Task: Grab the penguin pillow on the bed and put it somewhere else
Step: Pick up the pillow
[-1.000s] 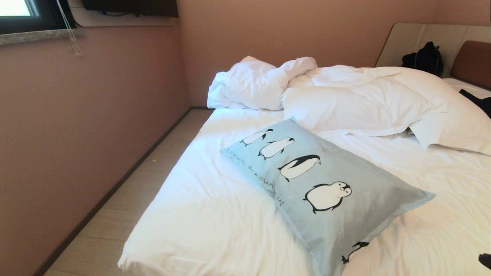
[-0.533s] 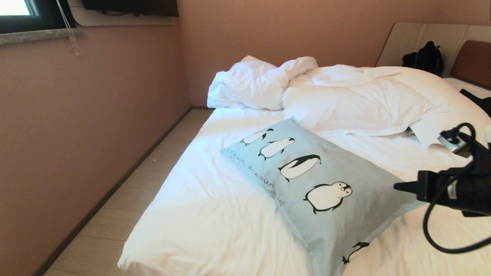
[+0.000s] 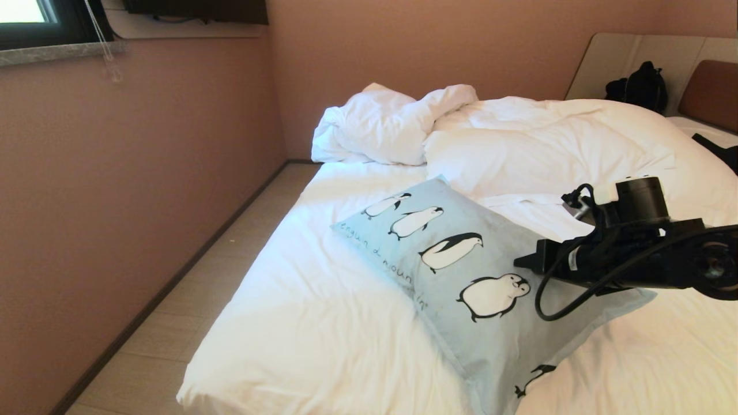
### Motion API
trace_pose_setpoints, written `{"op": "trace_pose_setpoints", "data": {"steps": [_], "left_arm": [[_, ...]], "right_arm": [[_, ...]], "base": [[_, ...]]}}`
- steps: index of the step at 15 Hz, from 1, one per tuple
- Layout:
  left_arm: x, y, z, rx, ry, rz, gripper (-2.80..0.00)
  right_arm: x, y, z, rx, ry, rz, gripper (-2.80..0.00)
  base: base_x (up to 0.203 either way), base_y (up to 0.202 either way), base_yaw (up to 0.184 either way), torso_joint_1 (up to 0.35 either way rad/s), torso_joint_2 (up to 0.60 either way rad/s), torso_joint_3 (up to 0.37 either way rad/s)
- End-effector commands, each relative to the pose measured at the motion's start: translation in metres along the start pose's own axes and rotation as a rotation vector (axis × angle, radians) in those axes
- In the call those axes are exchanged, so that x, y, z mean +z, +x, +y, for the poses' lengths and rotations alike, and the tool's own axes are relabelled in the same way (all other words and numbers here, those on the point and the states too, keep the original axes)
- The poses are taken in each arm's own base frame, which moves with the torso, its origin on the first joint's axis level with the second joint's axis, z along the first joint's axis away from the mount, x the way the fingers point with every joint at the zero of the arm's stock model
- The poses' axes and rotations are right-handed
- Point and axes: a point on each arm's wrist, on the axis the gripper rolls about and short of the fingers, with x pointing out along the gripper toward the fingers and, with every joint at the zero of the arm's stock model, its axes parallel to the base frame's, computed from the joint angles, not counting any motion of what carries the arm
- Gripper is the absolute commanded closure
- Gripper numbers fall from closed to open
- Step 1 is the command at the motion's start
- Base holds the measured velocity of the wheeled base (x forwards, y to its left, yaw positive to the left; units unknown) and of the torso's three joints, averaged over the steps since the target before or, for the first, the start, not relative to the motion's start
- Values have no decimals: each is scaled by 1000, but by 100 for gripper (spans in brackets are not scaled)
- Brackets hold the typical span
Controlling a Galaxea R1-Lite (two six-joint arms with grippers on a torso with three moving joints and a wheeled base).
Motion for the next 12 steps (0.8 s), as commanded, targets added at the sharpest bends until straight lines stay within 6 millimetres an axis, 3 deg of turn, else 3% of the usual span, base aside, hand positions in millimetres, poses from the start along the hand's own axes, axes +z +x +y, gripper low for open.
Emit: {"op": "trace_pose_setpoints", "data": {"steps": [1,8,10,12], "left_arm": [[0,0,0,0,0,1,0],[0,0,0,0,0,1,0],[0,0,0,0,0,1,0],[0,0,0,0,0,1,0]], "right_arm": [[-4,4,1,-7,-12,17,-280],[-19,-15,17,-134,-309,-16,-280],[-30,-10,12,-143,-358,30,-280],[-43,8,7,-153,-368,103,-280]], "base": [[0,0,0,0,0,0],[0,0,0,0,0,0],[0,0,0,0,0,0],[0,0,0,0,0,0]]}}
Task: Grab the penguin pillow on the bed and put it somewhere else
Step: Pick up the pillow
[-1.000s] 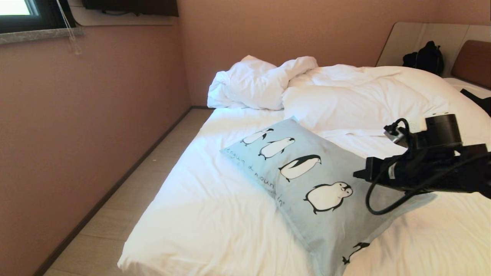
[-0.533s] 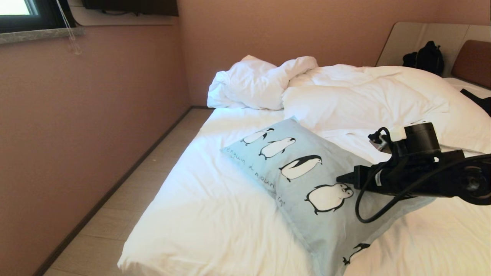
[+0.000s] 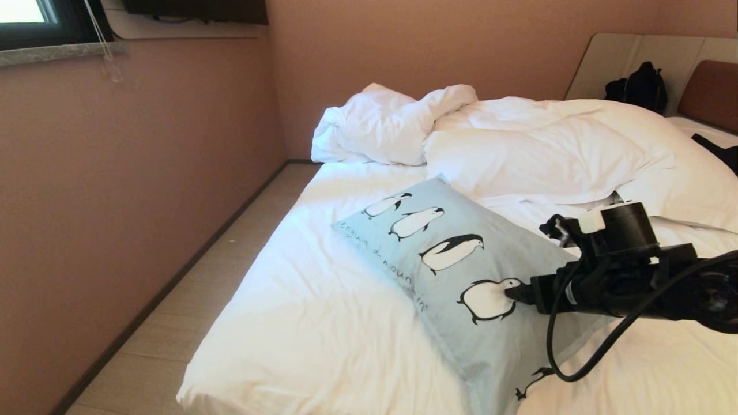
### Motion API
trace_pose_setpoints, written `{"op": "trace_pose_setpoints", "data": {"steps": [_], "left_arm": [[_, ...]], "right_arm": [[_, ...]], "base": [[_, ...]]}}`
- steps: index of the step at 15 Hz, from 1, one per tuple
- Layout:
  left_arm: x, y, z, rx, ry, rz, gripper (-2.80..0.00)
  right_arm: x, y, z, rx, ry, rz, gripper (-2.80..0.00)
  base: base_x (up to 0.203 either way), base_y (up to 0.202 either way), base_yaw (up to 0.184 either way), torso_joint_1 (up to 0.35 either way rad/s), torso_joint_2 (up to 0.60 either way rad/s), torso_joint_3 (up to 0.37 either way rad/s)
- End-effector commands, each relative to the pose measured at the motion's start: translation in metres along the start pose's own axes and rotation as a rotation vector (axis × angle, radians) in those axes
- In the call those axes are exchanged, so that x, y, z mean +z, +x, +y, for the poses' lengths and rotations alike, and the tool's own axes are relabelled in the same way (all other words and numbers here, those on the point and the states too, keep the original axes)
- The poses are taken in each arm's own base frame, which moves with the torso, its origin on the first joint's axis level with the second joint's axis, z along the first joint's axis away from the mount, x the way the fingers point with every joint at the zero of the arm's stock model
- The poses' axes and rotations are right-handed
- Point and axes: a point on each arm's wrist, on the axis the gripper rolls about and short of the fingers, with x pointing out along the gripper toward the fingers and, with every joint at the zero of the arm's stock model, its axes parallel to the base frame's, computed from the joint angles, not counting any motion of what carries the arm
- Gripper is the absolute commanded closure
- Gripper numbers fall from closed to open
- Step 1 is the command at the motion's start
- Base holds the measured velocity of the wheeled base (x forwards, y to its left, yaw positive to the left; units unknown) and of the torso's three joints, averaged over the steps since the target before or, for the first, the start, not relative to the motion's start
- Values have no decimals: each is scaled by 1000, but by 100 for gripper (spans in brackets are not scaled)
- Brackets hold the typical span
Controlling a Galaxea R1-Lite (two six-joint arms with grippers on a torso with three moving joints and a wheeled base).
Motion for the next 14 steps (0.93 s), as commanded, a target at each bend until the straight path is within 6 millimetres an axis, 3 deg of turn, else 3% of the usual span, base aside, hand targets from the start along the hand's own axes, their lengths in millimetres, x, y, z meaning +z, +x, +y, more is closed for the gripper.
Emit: {"op": "trace_pose_setpoints", "data": {"steps": [1,7,11,12,14], "left_arm": [[0,0,0,0,0,1,0],[0,0,0,0,0,1,0],[0,0,0,0,0,1,0],[0,0,0,0,0,1,0],[0,0,0,0,0,1,0]], "right_arm": [[-12,18,1,1,-50,63,-280],[-51,96,9,11,-54,106,-280],[-62,114,10,14,-25,101,-280],[-61,114,10,16,-23,90,0],[-57,108,11,23,-17,55,0]], "base": [[0,0,0,0,0,0],[0,0,0,0,0,0],[0,0,0,0,0,0],[0,0,0,0,0,0],[0,0,0,0,0,0]]}}
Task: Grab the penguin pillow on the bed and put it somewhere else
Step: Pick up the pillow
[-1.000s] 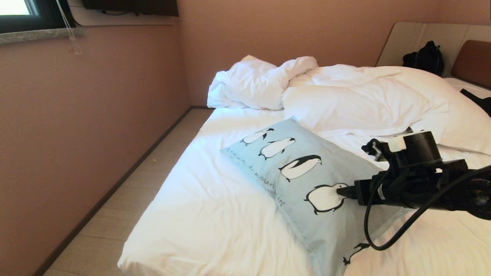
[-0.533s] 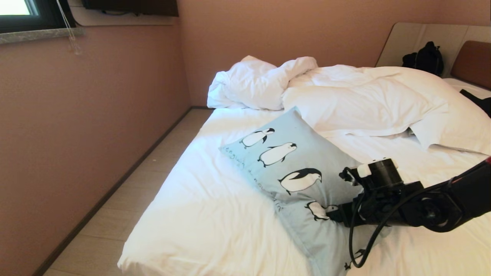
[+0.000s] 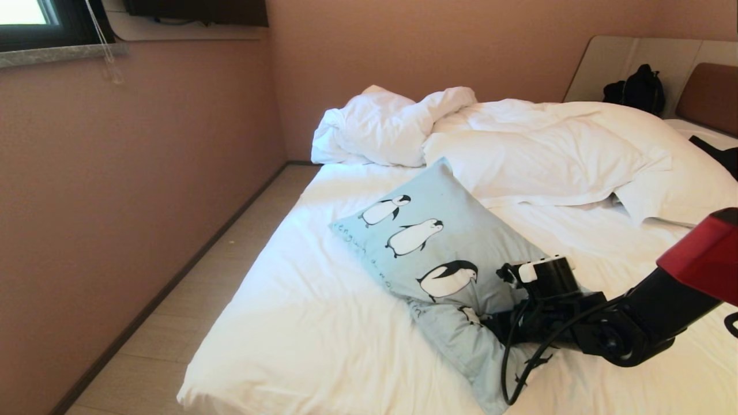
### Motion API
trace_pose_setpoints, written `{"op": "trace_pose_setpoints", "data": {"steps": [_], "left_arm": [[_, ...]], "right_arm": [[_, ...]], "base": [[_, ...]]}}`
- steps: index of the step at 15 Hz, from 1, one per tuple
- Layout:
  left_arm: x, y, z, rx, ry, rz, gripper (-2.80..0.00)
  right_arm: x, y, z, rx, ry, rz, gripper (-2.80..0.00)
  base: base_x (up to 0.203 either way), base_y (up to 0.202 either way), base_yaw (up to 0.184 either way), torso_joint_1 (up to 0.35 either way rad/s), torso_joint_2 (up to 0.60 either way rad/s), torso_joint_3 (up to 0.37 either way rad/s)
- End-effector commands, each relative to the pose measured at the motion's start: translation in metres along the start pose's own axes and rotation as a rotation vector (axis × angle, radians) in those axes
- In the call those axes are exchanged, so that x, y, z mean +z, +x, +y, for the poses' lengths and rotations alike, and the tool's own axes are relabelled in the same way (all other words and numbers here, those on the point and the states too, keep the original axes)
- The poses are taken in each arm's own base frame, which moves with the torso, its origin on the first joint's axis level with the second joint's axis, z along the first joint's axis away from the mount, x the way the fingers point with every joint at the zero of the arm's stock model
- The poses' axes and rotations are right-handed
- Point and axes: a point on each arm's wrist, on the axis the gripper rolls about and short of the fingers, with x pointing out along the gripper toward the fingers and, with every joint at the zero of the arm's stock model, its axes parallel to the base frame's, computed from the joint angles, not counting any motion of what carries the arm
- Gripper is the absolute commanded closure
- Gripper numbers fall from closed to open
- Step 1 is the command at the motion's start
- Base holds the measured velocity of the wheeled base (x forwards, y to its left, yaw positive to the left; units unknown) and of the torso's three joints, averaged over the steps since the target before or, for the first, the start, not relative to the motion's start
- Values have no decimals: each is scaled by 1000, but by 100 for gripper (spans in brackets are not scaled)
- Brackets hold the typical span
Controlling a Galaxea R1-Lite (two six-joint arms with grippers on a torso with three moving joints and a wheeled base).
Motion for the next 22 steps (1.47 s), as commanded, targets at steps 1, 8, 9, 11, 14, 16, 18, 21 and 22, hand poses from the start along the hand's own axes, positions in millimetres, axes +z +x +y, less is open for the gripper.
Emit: {"op": "trace_pose_setpoints", "data": {"steps": [1,8,9,11,14,16,18,21,22], "left_arm": [[0,0,0,0,0,1,0],[0,0,0,0,0,1,0],[0,0,0,0,0,1,0],[0,0,0,0,0,1,0],[0,0,0,0,0,1,0],[0,0,0,0,0,1,0],[0,0,0,0,0,1,0],[0,0,0,0,0,1,0],[0,0,0,0,0,1,0]], "right_arm": [[6,-1,1,8,8,-70,0],[30,-58,0,28,59,-233,0],[32,-66,0,30,63,-253,0],[37,-83,-1,36,67,-299,0],[46,-106,-1,44,70,-375,0],[56,-123,-1,53,72,-444,0],[67,-147,-1,88,67,-512,0],[79,-188,0,173,42,-632,0],[81,-201,0,184,38,-667,0]], "base": [[0,0,0,0,0,0],[0,0,0,0,0,0],[0,0,0,0,0,0],[0,0,0,0,0,0],[0,0,0,0,0,0],[0,0,0,0,0,0],[0,0,0,0,0,0],[0,0,0,0,0,0],[0,0,0,0,0,0]]}}
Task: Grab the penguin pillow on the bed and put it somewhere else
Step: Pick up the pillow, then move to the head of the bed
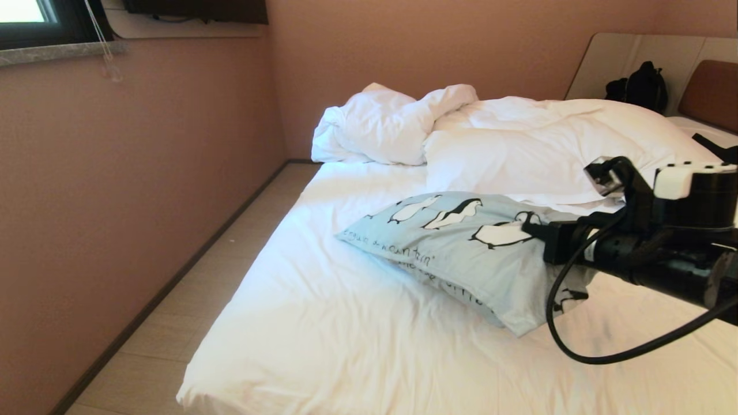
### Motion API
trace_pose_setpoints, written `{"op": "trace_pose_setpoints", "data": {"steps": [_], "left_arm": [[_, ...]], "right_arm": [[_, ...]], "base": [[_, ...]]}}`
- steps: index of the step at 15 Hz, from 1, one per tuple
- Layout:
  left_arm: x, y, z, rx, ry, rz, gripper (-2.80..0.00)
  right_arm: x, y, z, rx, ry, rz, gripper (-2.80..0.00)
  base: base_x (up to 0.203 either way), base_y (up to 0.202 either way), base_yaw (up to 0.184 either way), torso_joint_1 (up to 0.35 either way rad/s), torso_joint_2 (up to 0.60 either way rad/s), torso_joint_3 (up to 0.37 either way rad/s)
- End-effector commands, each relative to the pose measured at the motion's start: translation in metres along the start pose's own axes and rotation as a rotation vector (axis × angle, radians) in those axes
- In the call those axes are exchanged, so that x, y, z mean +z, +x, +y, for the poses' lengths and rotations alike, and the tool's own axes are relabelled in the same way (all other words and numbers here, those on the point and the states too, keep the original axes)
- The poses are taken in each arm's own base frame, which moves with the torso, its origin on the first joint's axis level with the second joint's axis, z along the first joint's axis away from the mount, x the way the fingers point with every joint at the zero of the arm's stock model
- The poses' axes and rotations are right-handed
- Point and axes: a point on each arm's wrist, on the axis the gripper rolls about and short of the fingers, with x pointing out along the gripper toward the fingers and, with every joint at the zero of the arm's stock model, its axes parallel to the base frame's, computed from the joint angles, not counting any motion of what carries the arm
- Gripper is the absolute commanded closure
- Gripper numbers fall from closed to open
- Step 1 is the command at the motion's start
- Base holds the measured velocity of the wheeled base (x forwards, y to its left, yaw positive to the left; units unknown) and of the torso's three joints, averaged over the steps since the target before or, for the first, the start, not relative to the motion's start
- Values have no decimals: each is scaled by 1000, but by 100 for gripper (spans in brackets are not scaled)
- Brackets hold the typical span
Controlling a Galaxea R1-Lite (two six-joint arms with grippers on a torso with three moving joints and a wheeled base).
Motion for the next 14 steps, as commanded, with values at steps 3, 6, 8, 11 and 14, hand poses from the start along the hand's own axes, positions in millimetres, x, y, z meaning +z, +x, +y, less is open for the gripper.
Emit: {"op": "trace_pose_setpoints", "data": {"steps": [3,6,8,11,14], "left_arm": [[0,0,0,0,0,1,0],[0,0,0,0,0,1,0],[0,0,0,0,2,1,0],[0,0,0,0,2,1,0],[0,0,0,0,0,1,0]], "right_arm": [[33,-46,7,54,-11,-141,0],[47,-70,9,58,-17,-219,0],[54,-80,6,38,-16,-262,0],[67,-98,-3,-15,-16,-338,0],[81,-121,-10,-65,-23,-427,0]], "base": [[0,0,0,0,0,0],[0,0,0,0,0,0],[0,0,0,0,0,0],[0,0,0,0,0,0],[0,0,0,0,0,0]]}}
